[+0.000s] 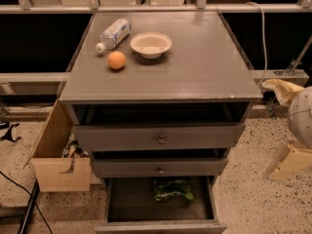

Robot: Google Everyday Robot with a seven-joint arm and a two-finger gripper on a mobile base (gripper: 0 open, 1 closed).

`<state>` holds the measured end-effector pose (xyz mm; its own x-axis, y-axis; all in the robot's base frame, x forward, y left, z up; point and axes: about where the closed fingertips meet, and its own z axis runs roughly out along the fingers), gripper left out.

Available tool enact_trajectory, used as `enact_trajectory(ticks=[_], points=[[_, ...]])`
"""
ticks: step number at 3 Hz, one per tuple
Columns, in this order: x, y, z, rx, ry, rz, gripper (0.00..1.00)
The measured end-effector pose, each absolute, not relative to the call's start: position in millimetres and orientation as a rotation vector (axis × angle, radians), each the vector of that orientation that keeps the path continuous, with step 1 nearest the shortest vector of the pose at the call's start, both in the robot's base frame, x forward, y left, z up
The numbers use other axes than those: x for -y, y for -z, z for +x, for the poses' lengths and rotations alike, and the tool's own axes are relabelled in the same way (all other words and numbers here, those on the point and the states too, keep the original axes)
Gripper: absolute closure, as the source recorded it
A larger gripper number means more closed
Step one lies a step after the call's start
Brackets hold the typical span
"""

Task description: Pick green rice chip bag from bottom drawer and place on counter

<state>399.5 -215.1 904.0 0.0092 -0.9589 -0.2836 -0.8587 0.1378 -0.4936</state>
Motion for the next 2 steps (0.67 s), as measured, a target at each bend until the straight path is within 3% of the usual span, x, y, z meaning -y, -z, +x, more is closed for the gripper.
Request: enact_trajectory(ticks=[2], points=[[211,-889,397,-1.874,0.194,-1.716,0.00]])
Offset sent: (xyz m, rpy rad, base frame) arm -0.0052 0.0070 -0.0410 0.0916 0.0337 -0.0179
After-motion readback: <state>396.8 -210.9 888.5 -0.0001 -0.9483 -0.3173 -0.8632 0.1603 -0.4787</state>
